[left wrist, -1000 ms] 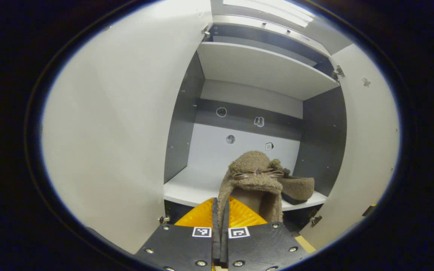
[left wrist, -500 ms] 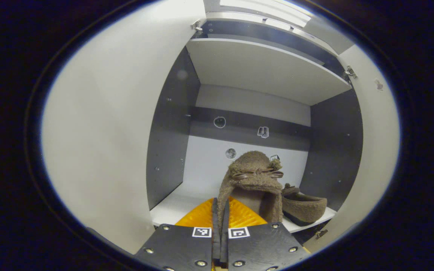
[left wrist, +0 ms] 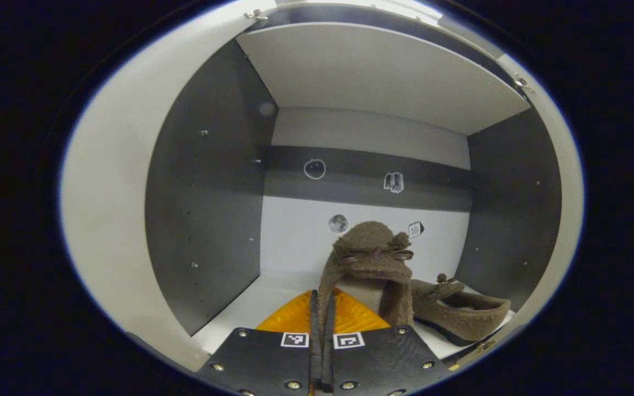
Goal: Grab one shoe with the right hand and put it into the shoe cabinet, grab the other shoe with the left hand and put it into the shoe cabinet; then close the right door with the right hand and the left door with the left hand.
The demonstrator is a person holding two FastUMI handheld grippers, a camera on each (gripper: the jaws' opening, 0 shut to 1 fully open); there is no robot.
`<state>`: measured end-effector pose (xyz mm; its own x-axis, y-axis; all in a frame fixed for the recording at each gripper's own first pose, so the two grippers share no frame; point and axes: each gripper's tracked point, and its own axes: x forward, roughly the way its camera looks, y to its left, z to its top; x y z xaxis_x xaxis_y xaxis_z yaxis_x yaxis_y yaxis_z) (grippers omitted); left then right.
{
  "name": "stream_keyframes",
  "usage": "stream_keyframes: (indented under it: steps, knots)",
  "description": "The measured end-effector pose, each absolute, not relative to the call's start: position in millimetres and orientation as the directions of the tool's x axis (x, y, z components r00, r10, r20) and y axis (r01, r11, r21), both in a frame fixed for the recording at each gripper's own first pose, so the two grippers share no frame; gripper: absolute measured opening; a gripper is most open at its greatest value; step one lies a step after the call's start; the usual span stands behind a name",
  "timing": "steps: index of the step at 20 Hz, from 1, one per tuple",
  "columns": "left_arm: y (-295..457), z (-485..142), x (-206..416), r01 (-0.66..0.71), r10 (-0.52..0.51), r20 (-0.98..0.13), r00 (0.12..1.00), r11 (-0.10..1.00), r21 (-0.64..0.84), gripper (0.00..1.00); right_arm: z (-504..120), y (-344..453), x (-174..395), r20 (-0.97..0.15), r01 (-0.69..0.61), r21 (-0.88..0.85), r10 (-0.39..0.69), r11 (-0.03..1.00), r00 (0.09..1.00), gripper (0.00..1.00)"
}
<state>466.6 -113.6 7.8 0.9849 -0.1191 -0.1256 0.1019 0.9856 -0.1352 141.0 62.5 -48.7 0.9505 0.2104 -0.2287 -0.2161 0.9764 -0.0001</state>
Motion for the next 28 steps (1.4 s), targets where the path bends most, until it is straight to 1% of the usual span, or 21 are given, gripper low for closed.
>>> stream_keyframes:
  steps: [1, 2, 3, 4, 5, 7, 10, 11, 12, 13, 14, 16, 17, 21, 25, 26, 27, 28]
  knots:
    - [-116.0, -1.1, 469.1, 0.099, -0.115, -0.148, 0.982, 0.989, -0.114, 0.07, -48.3, 62.2, 141.3, -0.226, -0.213, 0.002, 0.208, 0.977, 0.952, 0.98]
    - [-119.4, -7.9, 468.0, 0.099, -0.114, -0.178, 0.977, 0.991, -0.092, 0.01, -48.1, 62.2, 141.5, -0.224, -0.211, 0.006, 0.207, 0.977, 0.952, 0.98]
    - [-122.8, -9.7, 468.0, 0.107, -0.119, -0.184, 0.976, 0.992, -0.072, 0.04, -47.9, 62.3, 141.8, -0.222, -0.21, 0.007, 0.207, 0.978, 0.953, 0.98]
    - [-125.2, -0.6, 468.6, 0.115, -0.123, -0.155, 0.98, 0.992, -0.06, 0.08, -48.2, 62.4, 141.7, -0.221, -0.21, 0.008, 0.207, 0.978, 0.953, 0.98]
    - [-126.4, 9.5, 467.5, 0.121, -0.126, -0.124, 0.984, 0.992, -0.047, 0.14, -47.9, 62.6, 141.5, -0.219, -0.21, 0.009, 0.206, 0.978, 0.954, 0.98]
    - [-132.4, 23.4, 468.3, 0.139, -0.14, -0.088, 0.986, 0.99, -0.016, 0.38, -46.4, 63.6, 141.0, -0.216, -0.21, 0.016, 0.209, 0.978, 0.954, 0.98]
    - [-126.7, 41.1, 453.2, 0.131, -0.13, -0.038, 0.991, 0.991, 0.034, 0.74, -39.9, 65.1, 139.8, -0.205, -0.212, 0.019, 0.211, 0.977, 0.956, 0.98]
    - [-125.9, 47.0, 445.9, 0.13, -0.13, -0.022, 0.991, 0.991, 0.032, 0.8, -37.4, 65.9, 136.9, -0.196, -0.213, 0.016, 0.212, 0.977, 0.957, 0.98]
    - [-124.2, 52.5, 437.6, 0.13, -0.13, -0.007, 0.992, 0.991, 0.023, 0.8, -34.5, 66.8, 134.8, -0.188, -0.213, 0.013, 0.212, 0.977, 0.959, 0.98]
    - [-121.7, 57.8, 427.7, 0.13, -0.13, 0.007, 0.991, 0.991, 0.01, 0.72, -32.9, 66.5, 132.3, -0.177, -0.214, 0.012, 0.212, 0.977, 0.961, 0.98]
    - [-119.2, 63.4, 416.1, 0.134, -0.134, 0.021, 0.991, 0.991, -0.002, 0.8, -31.0, 65.5, 130.4, -0.168, -0.213, 0.011, 0.212, 0.977, 0.963, 0.98]
    - [-111.8, 76.1, 388.5, 0.144, -0.144, 0.049, 0.988, 0.989, -0.009, 0.8, -24.9, 64.9, 126.0, -0.152, -0.212, 0.014, 0.212, 0.977, 0.965, 0.98]
    - [-110.1, 82.5, 374.4, 0.151, -0.15, 0.06, 0.987, 0.989, -0.005, 0.99, -21.4, 64.7, 123.9, -0.144, -0.21, 0.013, 0.21, 0.978, 0.967, 0.98]
    - [-108.1, 92.3, 332.3, 0.176, -0.175, 0.086, 0.981, 0.984, 0.004, 1.0, -8.1, 64.8, 113.7, -0.116, -0.208, 0.011, 0.208, 0.978, 0.971, 0.98]
    - [-103.6, 97.6, 281.7, 0.207, -0.205, 0.083, 0.975, 0.978, -0.014, 1.0, 6.0, 63.6, 100.4, -0.089, -0.206, 0.005, 0.205, 0.979, 0.975, 0.98]
    - [-101.0, 97.7, 267.6, 0.21, -0.209, 0.085, 0.974, 0.978, -0.014, 0.94, 8.5, 63.0, 97.2, -0.084, -0.206, 0.004, 0.205, 0.979, 0.975, 0.98]
    - [-98.1, 98.6, 255.4, 0.21, -0.208, 0.089, 0.974, 0.978, -0.009, 1.0, 11.9, 62.6, 93.6, -0.078, -0.206, 0.003, 0.206, 0.978, 0.975, 0.98]
    - [-93.6, 99.9, 245.0, 0.204, -0.203, 0.092, 0.975, 0.979, -0.004, 0.94, 14.8, 61.9, 90.6, -0.074, -0.207, 0.002, 0.206, 0.978, 0.976, 0.98]
